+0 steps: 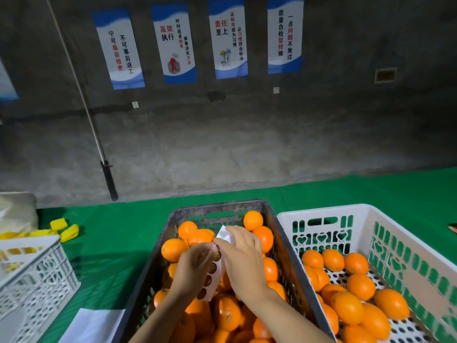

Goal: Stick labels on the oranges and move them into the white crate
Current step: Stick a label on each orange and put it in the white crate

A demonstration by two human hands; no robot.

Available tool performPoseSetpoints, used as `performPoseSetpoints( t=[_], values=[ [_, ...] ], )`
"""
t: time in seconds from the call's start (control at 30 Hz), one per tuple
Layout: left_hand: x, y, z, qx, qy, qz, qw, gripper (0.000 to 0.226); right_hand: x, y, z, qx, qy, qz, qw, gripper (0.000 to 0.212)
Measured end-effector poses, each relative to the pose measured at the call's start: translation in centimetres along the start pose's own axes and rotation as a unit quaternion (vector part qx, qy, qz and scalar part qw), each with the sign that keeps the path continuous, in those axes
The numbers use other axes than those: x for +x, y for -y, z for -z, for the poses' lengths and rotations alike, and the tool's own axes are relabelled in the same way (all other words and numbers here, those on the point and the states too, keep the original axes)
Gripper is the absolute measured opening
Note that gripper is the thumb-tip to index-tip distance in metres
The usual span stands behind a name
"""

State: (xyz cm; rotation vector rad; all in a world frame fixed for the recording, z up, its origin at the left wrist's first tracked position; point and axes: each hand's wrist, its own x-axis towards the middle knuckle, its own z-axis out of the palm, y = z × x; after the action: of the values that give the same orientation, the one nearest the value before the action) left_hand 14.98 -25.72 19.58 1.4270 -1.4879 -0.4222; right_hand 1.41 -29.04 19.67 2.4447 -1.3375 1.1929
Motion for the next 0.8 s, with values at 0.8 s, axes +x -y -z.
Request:
performPoseSetpoints(
  t=[0.8],
  values=[
    [1.9,1.3,2.0,-0.135,-0.289,0.27,0.909,0.032,0.6,-0.6,-1.4,0.282,0.198,-0.379,0.859,0.023]
  ],
)
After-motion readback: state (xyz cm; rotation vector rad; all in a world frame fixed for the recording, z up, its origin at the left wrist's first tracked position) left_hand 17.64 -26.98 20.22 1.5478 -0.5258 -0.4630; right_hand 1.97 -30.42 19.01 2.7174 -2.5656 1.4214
